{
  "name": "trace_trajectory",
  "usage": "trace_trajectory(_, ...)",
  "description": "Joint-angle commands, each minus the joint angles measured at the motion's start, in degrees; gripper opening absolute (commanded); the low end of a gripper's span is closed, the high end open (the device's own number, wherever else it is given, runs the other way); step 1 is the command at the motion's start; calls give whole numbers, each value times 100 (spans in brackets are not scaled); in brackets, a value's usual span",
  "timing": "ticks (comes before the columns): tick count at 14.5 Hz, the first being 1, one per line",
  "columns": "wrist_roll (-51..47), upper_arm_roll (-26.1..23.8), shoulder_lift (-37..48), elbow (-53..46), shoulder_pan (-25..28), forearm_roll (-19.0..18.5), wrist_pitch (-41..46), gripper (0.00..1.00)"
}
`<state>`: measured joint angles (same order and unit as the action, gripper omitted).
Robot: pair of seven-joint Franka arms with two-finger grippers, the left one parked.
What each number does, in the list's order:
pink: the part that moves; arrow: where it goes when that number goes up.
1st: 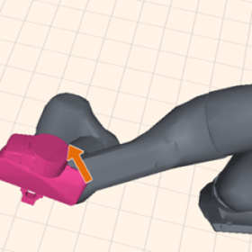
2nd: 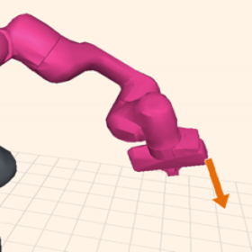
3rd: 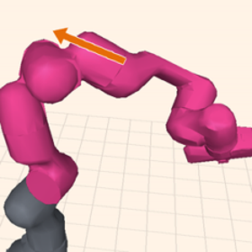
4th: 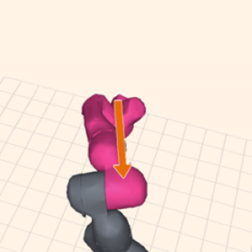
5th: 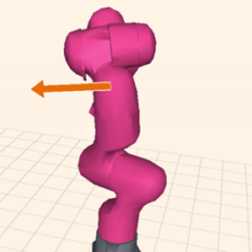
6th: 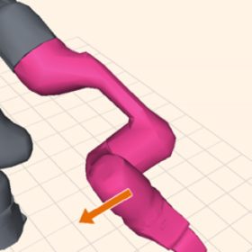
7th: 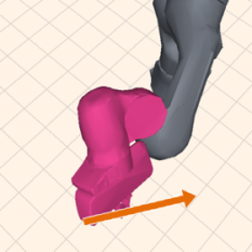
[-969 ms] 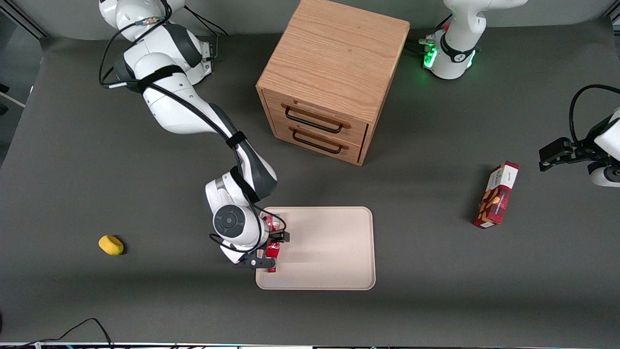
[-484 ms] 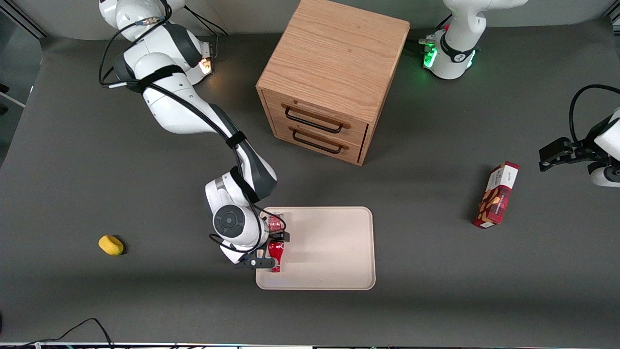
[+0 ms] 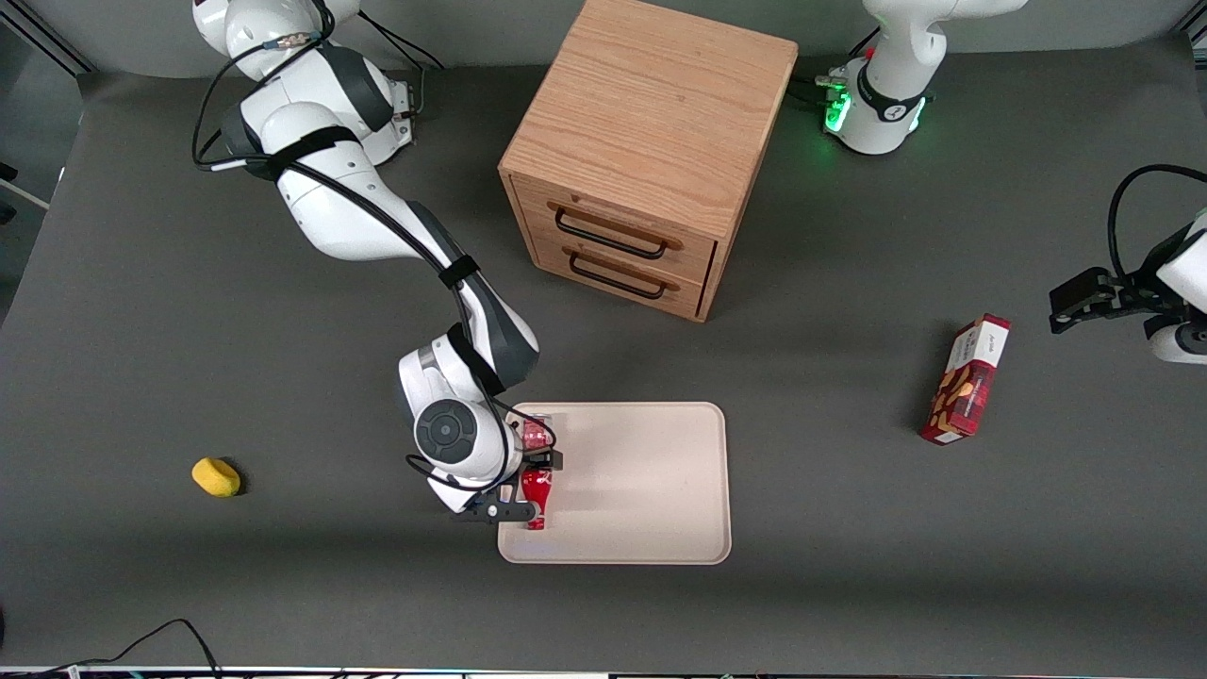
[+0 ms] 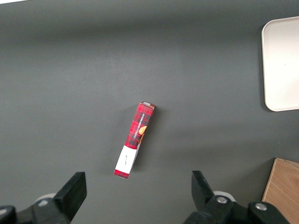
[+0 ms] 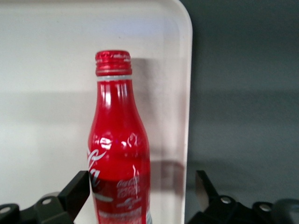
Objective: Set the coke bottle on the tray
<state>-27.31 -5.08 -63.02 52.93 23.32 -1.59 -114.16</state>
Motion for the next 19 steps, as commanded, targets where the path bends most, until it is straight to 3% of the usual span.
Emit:
trace_trajectory(1, 68, 25, 289, -72, 15, 27, 612, 100)
trace_trajectory(6, -2, 7, 983, -54, -47, 351, 1553, 100)
trace_trajectory(10, -275, -1, 1606, 191, -257, 378, 2291, 100)
trace_trajectory(14, -143, -115, 3273, 1830, -748, 597, 2460, 100)
trace_trajectory(19, 533, -142, 5550, 4072, -1347, 598, 2381, 100)
